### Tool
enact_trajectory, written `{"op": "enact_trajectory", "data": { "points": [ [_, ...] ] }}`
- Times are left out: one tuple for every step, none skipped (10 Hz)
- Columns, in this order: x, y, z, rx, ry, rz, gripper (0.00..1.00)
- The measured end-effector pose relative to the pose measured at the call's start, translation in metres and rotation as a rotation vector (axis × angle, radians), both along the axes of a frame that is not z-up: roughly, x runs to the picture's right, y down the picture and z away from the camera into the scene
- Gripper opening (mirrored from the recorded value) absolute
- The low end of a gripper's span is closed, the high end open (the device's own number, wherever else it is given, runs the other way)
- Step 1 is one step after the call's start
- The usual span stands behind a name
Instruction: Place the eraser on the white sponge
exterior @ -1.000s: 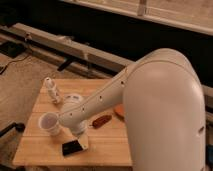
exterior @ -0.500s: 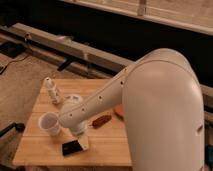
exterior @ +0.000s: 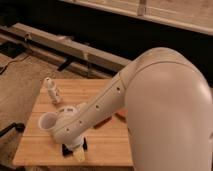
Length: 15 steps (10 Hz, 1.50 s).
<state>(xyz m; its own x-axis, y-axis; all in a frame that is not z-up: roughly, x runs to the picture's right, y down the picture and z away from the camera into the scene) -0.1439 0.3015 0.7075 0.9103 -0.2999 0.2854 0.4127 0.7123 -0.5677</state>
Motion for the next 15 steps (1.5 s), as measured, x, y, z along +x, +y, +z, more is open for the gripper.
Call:
{"op": "enact_trajectory", "data": {
  "points": [
    [-0.001, 0.006, 0.002, 0.001, -0.006, 0.004, 0.8],
    [-0.003, 0.012, 0.005, -0.005, -0.011, 0.009, 0.8],
    [-0.005, 0.017, 0.011, -0.011, -0.018, 0.016, 0.8],
    [-0.005, 0.02, 0.019, -0.015, -0.022, 0.025, 0.8],
    [-0.005, 0.023, 0.026, -0.018, -0.028, 0.028, 0.8],
    [-0.007, 0.025, 0.03, -0.02, -0.034, 0.03, 0.8],
    [-0.009, 0.024, 0.035, -0.019, -0.045, 0.033, 0.8],
    [-0.007, 0.02, 0.04, -0.016, -0.05, 0.039, 0.8],
    [-0.005, 0.014, 0.047, -0.01, -0.058, 0.043, 0.8],
    [-0.007, 0.011, 0.052, -0.007, -0.067, 0.041, 0.78],
    [-0.008, 0.01, 0.056, -0.007, -0.074, 0.034, 0.71],
    [-0.01, 0.01, 0.06, -0.01, -0.078, 0.027, 0.63],
    [-0.012, 0.01, 0.064, -0.015, -0.081, 0.016, 0.53],
    [-0.014, 0.01, 0.067, -0.019, -0.081, 0.004, 0.43],
    [-0.013, 0.01, 0.066, -0.02, -0.08, 0.001, 0.33]
  ]
}}
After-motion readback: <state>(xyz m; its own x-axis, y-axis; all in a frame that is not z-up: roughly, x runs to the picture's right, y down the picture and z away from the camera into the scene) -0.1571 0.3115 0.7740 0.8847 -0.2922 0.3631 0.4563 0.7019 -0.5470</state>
